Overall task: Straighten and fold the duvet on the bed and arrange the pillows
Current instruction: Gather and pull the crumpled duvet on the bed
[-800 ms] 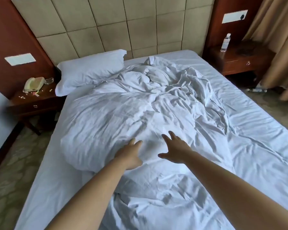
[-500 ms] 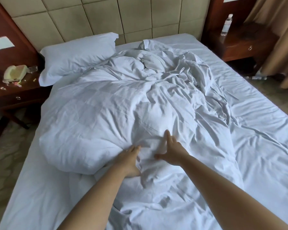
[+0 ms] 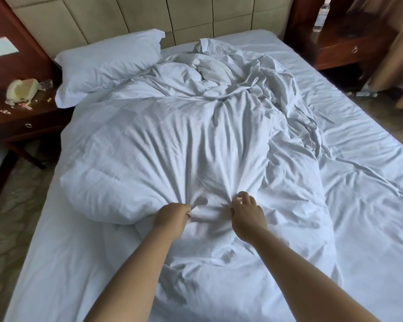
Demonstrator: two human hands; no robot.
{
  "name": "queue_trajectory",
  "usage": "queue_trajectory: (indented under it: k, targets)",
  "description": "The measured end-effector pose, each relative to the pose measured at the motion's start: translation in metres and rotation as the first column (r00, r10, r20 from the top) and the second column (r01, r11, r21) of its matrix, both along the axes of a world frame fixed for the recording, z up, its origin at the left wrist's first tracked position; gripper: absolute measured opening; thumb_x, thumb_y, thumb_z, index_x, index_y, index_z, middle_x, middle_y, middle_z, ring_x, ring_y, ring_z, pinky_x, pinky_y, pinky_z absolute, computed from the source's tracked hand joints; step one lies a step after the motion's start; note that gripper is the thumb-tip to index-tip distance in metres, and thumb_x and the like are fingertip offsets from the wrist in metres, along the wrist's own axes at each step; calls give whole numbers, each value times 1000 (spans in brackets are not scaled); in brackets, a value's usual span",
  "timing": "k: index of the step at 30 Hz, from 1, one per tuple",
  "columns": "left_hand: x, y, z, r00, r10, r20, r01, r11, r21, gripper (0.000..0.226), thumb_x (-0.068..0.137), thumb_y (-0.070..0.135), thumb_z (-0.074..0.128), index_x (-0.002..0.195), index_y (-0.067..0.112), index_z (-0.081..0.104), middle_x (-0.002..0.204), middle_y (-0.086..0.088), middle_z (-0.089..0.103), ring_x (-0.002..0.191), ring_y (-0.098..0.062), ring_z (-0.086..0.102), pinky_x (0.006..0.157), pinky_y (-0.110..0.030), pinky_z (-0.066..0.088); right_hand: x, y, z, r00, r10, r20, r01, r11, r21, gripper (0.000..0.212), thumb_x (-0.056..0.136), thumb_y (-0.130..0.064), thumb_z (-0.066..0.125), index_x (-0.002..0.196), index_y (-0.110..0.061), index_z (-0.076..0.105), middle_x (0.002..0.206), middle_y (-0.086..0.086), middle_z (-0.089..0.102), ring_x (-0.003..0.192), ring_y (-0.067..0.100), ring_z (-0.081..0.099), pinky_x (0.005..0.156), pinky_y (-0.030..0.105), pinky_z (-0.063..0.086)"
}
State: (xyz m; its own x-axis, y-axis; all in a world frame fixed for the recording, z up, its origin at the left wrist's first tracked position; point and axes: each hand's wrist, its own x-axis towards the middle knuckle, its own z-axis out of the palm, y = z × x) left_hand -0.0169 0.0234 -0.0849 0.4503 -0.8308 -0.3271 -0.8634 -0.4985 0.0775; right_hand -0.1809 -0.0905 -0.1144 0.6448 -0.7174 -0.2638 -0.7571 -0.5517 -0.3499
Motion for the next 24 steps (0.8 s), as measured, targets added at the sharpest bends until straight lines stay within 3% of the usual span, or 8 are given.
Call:
queue_trajectory:
  k: [3, 5, 7, 9, 12, 17, 20, 24]
  targets:
    - [-10, 20, 13, 998, 50, -28, -52, 997, -62, 25, 97, 23, 44, 111, 19, 64, 112, -8, 66, 107, -30, 59, 81, -33, 44, -12, 7, 16, 992, 59, 111, -49, 995, -85, 28, 97, -16, 35, 110, -11, 59, 157, -2, 16, 143, 16, 16, 107, 29, 24]
    - [-15, 29, 28, 996, 77, -54, -81, 994, -74, 27, 99, 25, 40, 114, 18, 62, 114, -9, 65, 106, -30, 59, 82, -33, 45, -16, 14, 31, 965, 81, 249, -60, 994, -89, 26, 95, -11, 37, 107, -6, 60, 154, 0, 27, 140, 19, 26, 108, 29, 26]
    - [-20, 38, 45, 991, 113, -75, -116, 992, -40, 30, 102, 26, 34, 115, 15, 58, 116, -9, 63, 105, -30, 59, 84, -35, 47, -18, 21, 48, 921, -27, 388, 21, 1000, 21, 24, 95, -7, 38, 107, -1, 58, 133, 10, 51, 121, 30, 49, 96, 33, 38]
    - [-25, 48, 60, 986, 148, -73, -148, 989, 9, 31, 103, 26, 29, 116, 14, 54, 118, -9, 61, 105, -30, 58, 87, -37, 47, -22, 30, 68, 872, -196, 448, 134, 977, 167, 17, 93, -4, 36, 90, -6, 52, 100, 13, 62, 96, 35, 56, 74, 35, 40]
    - [-39, 64, 75, 978, 203, -53, -203, 979, 9, 28, 103, 24, 24, 113, 10, 46, 116, -14, 59, 104, -34, 57, 84, -38, 45, -28, 59, 94, 837, -266, 478, 98, 933, 347, 21, 89, -5, 34, 73, -19, 35, 81, 4, 68, 82, 30, 60, 72, 39, 48]
    - [-60, 74, 76, 976, 213, -51, -216, 975, -54, 26, 102, 22, 27, 114, 7, 45, 119, -17, 57, 105, -35, 55, 82, -39, 44, -42, 123, 79, 960, 250, 123, -271, 939, 210, 20, 98, -30, 42, 107, -14, 50, 116, 10, 60, 108, 31, 54, 86, 35, 42]
    - [-69, 93, 63, 988, 140, -57, -143, 989, -48, 30, 97, 11, 36, 127, 9, 43, 135, -11, 45, 122, -29, 43, 97, -39, 40, -57, 136, 55, 950, 312, -17, -301, 929, 217, 44, 93, -39, 53, 130, -17, 43, 137, 4, 45, 123, 26, 43, 96, 36, 37]
    - [-82, 134, 37, 998, 44, 46, -44, 999, -1, 75, 88, -3, 40, 153, 16, 7, 160, -1, 2, 147, -21, 6, 119, -31, 11, -58, 139, 33, 918, 378, -119, -357, 920, 165, 79, 83, -48, 65, 145, -20, 26, 155, 5, 20, 135, 28, 32, 106, 41, 34]
